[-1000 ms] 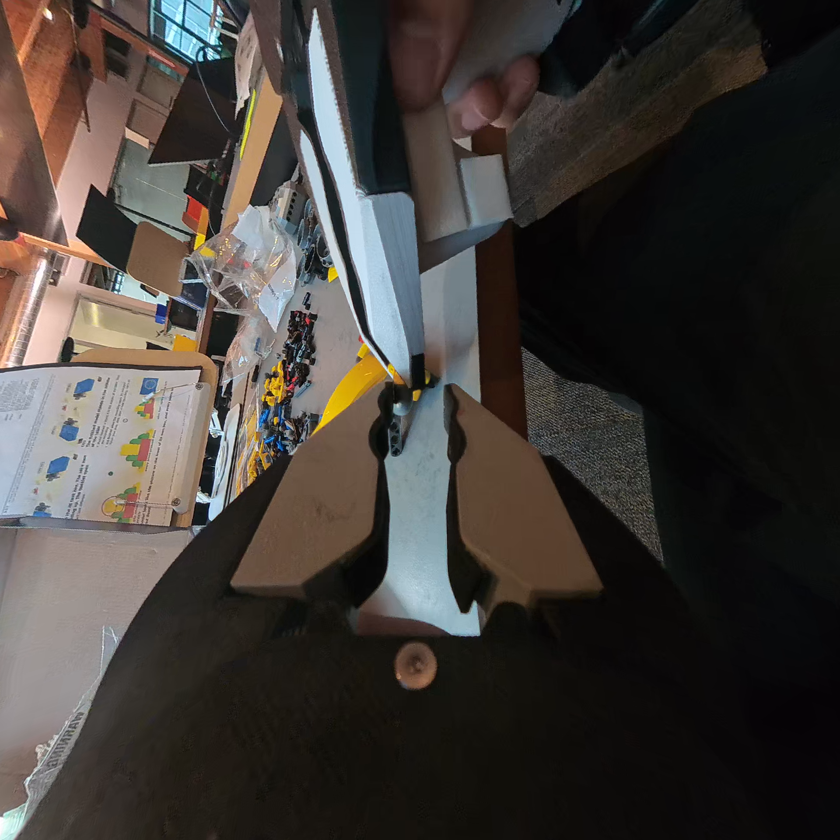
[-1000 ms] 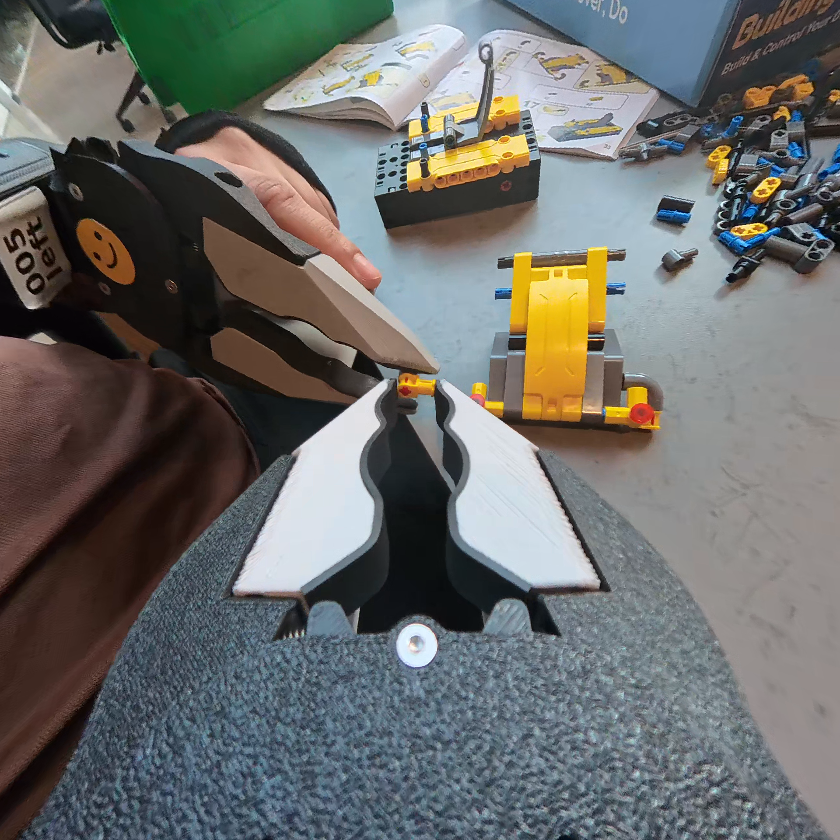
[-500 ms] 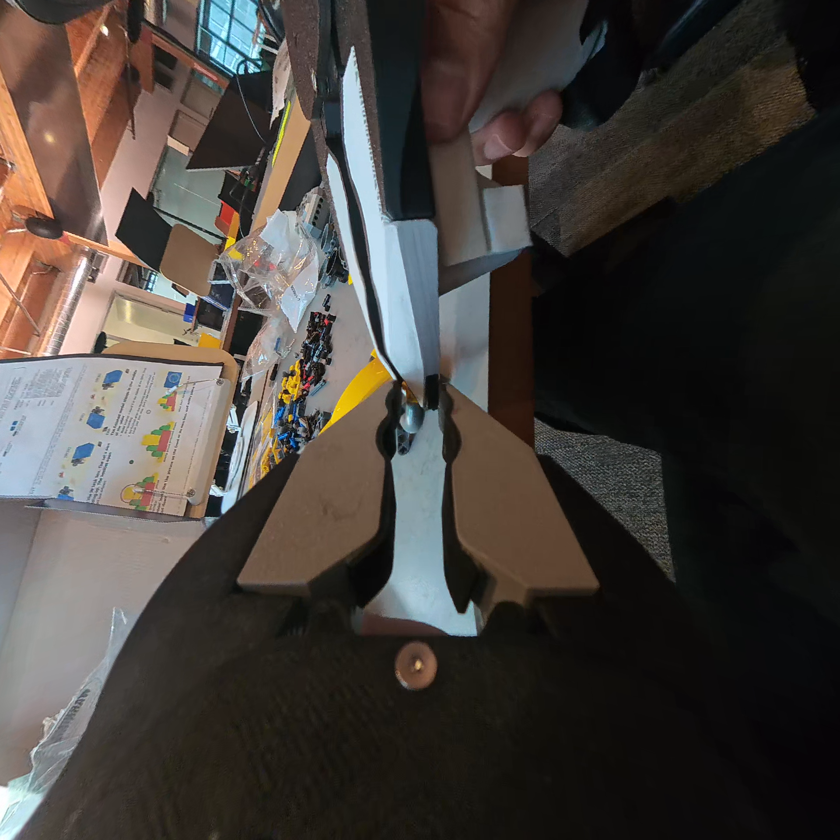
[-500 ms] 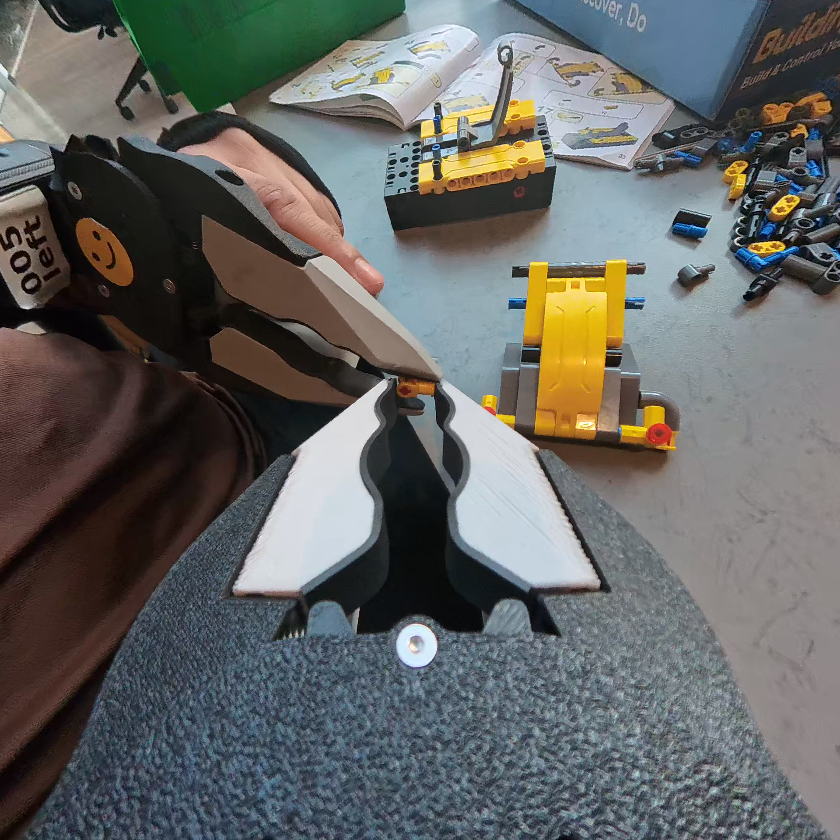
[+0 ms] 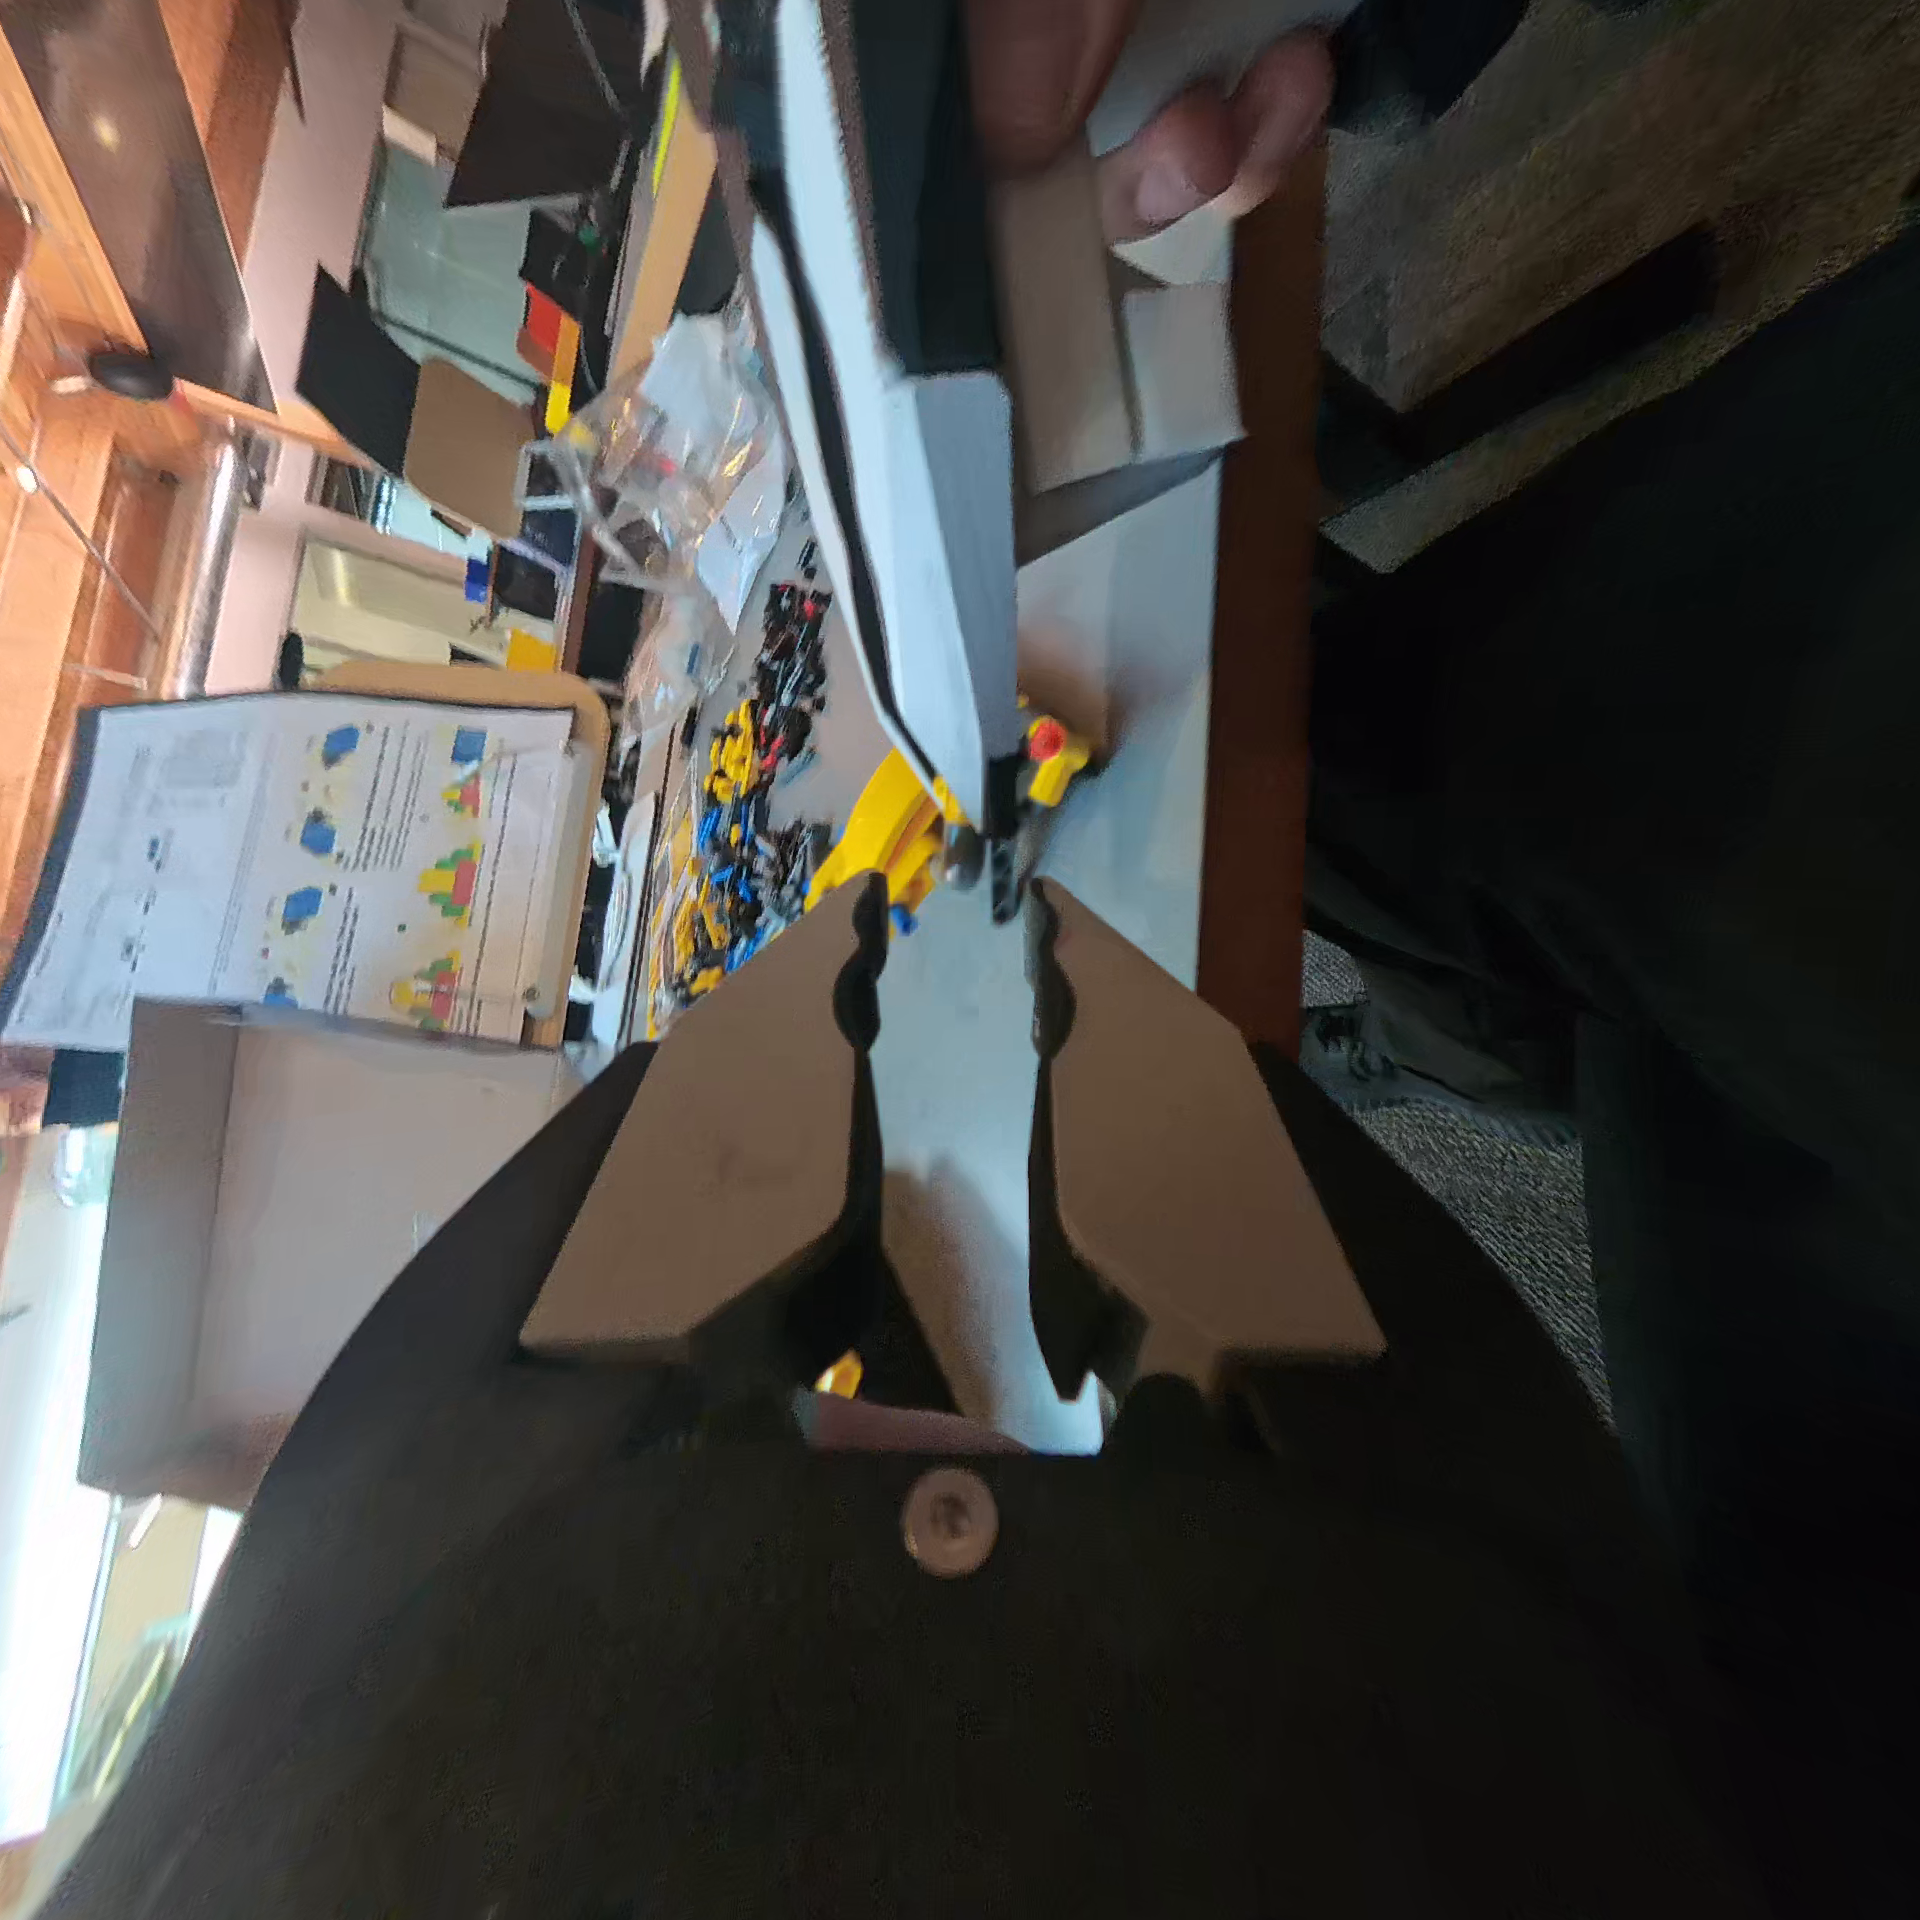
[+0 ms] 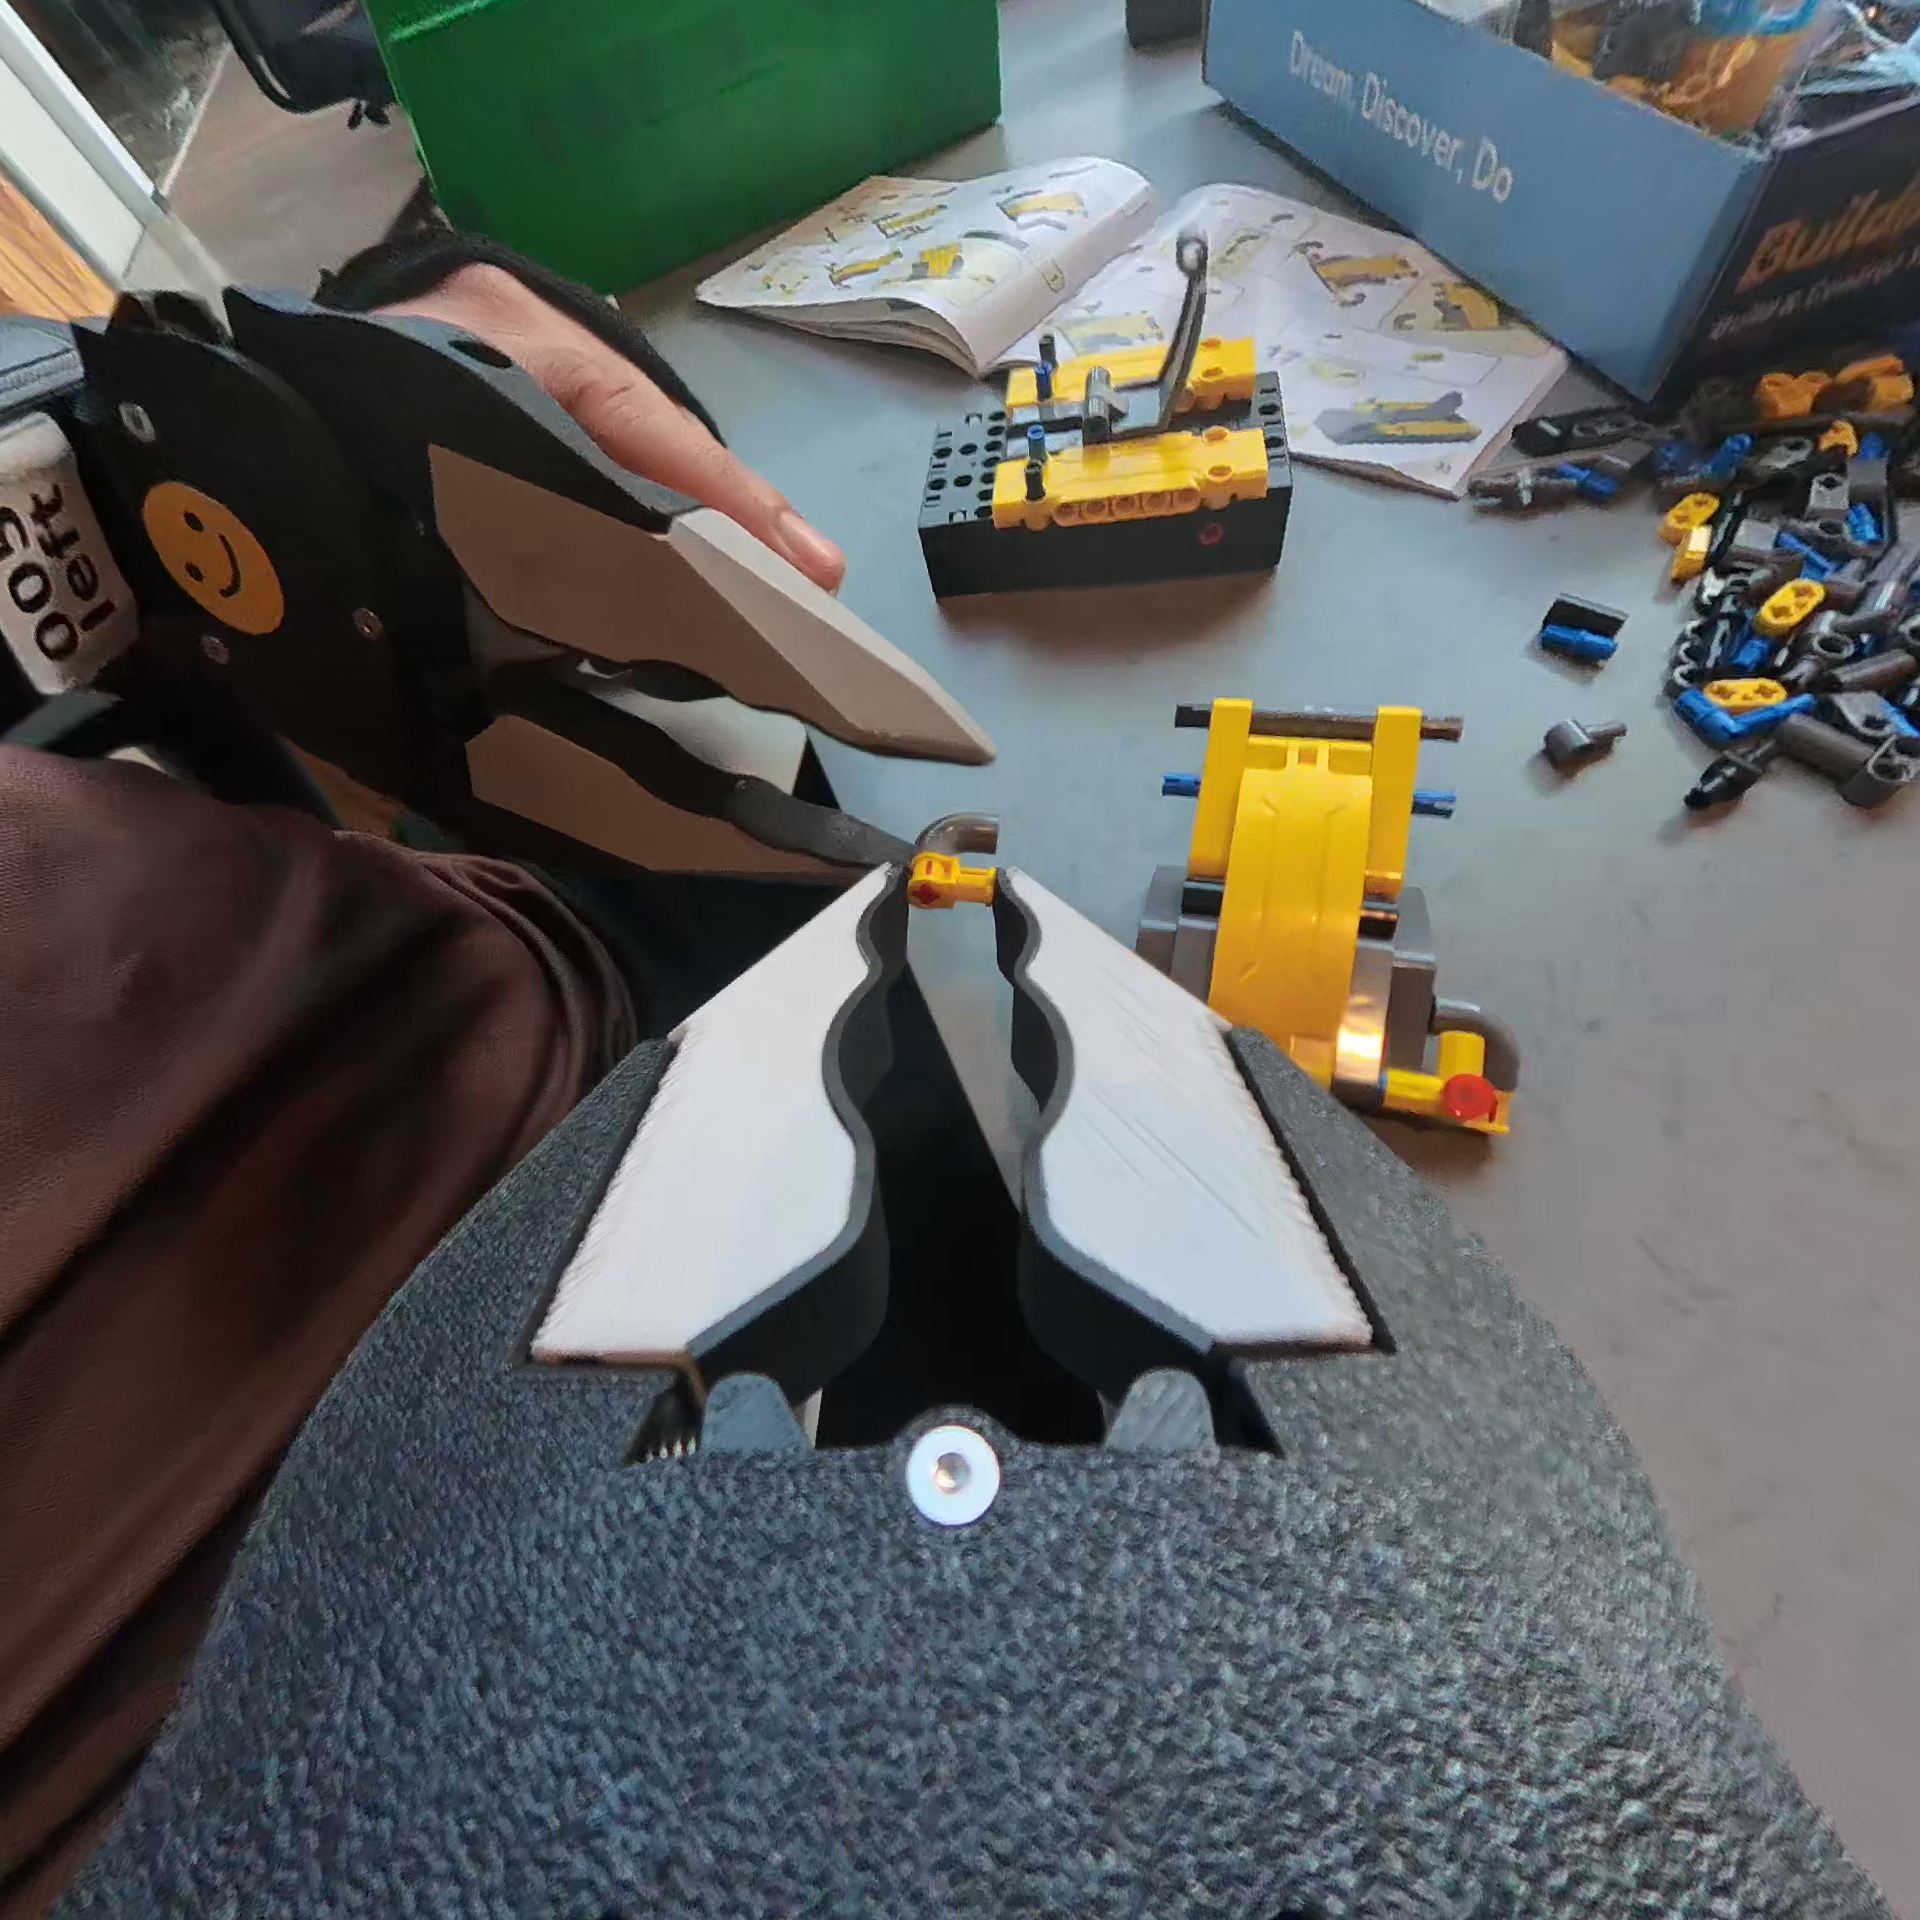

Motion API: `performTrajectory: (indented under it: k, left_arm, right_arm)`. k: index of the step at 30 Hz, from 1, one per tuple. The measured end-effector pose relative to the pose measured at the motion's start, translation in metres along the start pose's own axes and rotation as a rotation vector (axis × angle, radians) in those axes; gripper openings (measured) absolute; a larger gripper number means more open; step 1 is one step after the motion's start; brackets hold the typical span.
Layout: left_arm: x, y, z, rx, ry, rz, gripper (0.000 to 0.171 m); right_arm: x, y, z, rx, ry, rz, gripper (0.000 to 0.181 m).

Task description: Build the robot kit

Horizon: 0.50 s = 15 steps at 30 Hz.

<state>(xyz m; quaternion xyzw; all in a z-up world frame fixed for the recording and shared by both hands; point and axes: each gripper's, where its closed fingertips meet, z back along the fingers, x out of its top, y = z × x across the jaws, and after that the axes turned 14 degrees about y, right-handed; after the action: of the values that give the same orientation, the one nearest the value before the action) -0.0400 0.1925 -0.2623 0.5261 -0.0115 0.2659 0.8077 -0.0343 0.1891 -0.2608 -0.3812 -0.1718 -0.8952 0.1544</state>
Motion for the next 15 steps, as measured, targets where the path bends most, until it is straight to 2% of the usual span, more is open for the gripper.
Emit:
performTrajectory:
  k: [3,9,15]
  left_arm:
    - [-0.018,0.01,0.016,0.0,0.042,0.092,0.027]
    - [-0.043,-0.009,0.049,-0.044,0.063,0.303,0.027]
    - [-0.052,-0.021,0.058,-0.054,0.063,0.386,0.026]
  right_arm:
    - [0.011,0.003,-0.001,0.032,-0.023,0.03,0.016]
    - [0.036,0.024,-0.01,0.163,-0.088,0.111,0.016]
    - [0.043,0.03,-0.02,0.127,-0.097,0.146,0.016]
